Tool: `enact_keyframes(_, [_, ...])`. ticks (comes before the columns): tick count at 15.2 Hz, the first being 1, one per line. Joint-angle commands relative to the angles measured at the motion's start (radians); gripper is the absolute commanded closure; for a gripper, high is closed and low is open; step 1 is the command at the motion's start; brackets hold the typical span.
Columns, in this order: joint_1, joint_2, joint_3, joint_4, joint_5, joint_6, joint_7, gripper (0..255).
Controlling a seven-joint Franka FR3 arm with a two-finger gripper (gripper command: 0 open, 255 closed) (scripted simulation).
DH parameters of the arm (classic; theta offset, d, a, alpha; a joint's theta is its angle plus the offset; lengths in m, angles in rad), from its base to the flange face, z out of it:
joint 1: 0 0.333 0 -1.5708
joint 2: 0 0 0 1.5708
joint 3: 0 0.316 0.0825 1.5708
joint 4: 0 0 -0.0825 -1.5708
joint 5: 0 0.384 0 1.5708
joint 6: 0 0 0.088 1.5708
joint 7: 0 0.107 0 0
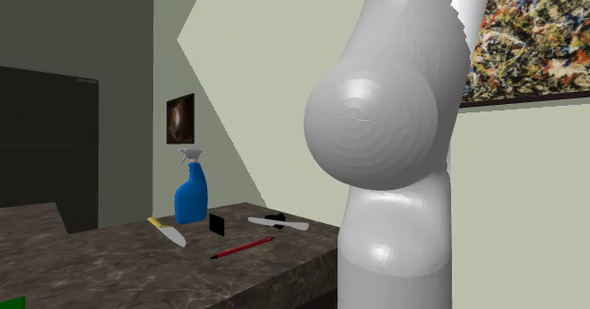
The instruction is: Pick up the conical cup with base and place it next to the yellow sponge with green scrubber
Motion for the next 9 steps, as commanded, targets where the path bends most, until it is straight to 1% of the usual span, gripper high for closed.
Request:
enact_keyframes(1, [0.001,-0.002,0.002,-0.025,0.003,0.024,-0.006,255])
enact_keyframes(9, [0.006,-0.003,0.011,-0.132,0.014,0.128,-0.031,255])
